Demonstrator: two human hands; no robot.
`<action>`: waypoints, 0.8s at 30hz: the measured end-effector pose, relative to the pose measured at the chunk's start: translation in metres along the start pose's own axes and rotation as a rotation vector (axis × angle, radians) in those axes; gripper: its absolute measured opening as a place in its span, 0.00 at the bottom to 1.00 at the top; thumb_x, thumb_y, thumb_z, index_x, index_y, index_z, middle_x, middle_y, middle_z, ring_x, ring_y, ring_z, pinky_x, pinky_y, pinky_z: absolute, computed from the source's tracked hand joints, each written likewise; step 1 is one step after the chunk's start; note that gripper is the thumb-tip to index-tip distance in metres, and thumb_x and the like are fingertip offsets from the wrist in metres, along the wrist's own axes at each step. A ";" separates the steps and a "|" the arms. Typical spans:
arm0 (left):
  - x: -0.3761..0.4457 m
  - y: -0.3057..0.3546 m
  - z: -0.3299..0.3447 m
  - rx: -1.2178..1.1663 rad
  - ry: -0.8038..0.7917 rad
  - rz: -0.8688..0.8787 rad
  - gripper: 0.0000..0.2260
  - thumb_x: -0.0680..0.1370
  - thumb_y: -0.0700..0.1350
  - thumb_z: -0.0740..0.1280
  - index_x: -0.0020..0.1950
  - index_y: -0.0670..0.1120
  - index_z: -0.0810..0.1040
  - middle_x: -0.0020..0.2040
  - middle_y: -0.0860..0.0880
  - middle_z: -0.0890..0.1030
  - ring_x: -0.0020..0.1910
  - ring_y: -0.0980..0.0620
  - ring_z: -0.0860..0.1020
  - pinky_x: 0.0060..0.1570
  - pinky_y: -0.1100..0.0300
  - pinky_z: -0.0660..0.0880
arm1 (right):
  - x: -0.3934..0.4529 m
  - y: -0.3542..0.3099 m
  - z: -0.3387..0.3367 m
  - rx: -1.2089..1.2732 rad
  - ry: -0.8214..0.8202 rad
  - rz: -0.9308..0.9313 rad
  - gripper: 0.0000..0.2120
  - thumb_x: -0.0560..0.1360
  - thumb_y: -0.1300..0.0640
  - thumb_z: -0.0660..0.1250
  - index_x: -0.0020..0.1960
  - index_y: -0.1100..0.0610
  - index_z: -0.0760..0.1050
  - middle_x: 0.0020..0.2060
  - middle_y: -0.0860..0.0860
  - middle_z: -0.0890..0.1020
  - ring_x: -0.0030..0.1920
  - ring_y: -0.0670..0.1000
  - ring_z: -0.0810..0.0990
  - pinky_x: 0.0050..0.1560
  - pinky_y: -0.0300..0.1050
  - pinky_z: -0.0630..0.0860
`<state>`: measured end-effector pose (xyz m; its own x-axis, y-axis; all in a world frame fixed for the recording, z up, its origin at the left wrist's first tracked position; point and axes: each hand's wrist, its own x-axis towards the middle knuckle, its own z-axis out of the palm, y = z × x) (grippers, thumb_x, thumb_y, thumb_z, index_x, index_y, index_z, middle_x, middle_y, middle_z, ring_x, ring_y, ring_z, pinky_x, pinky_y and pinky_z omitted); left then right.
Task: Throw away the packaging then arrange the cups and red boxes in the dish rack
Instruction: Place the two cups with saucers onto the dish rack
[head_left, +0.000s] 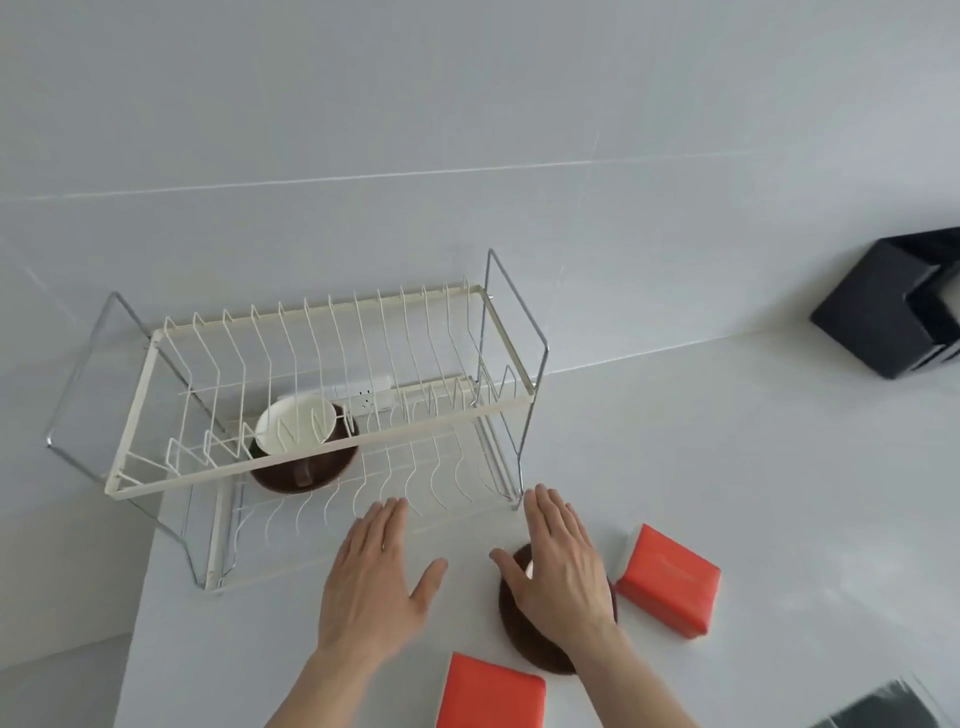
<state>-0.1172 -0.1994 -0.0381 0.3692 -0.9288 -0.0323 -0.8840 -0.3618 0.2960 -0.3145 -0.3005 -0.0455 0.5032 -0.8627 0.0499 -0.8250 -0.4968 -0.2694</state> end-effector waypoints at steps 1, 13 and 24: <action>-0.002 0.007 0.003 -0.021 -0.016 -0.002 0.41 0.73 0.70 0.44 0.81 0.48 0.50 0.81 0.52 0.55 0.80 0.53 0.51 0.78 0.59 0.47 | -0.007 0.008 -0.001 0.013 -0.003 0.039 0.39 0.77 0.34 0.56 0.79 0.59 0.58 0.78 0.55 0.62 0.79 0.54 0.58 0.79 0.48 0.54; -0.016 0.085 0.038 -0.425 -0.235 -0.135 0.38 0.76 0.66 0.60 0.80 0.48 0.53 0.79 0.51 0.61 0.77 0.52 0.59 0.73 0.52 0.64 | -0.050 0.054 -0.011 0.371 -0.103 0.441 0.35 0.77 0.40 0.64 0.77 0.55 0.60 0.72 0.49 0.71 0.72 0.52 0.68 0.68 0.46 0.69; -0.013 0.103 0.061 -0.631 -0.480 -0.403 0.39 0.73 0.62 0.66 0.79 0.47 0.57 0.74 0.47 0.71 0.70 0.47 0.71 0.68 0.47 0.70 | -0.040 0.060 -0.006 0.527 -0.200 0.695 0.30 0.78 0.44 0.65 0.73 0.60 0.65 0.70 0.55 0.71 0.71 0.56 0.69 0.67 0.47 0.67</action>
<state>-0.2304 -0.2298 -0.0656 0.3331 -0.7253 -0.6025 -0.3382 -0.6884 0.6417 -0.3859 -0.2963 -0.0582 0.0100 -0.8958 -0.4444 -0.7595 0.2823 -0.5861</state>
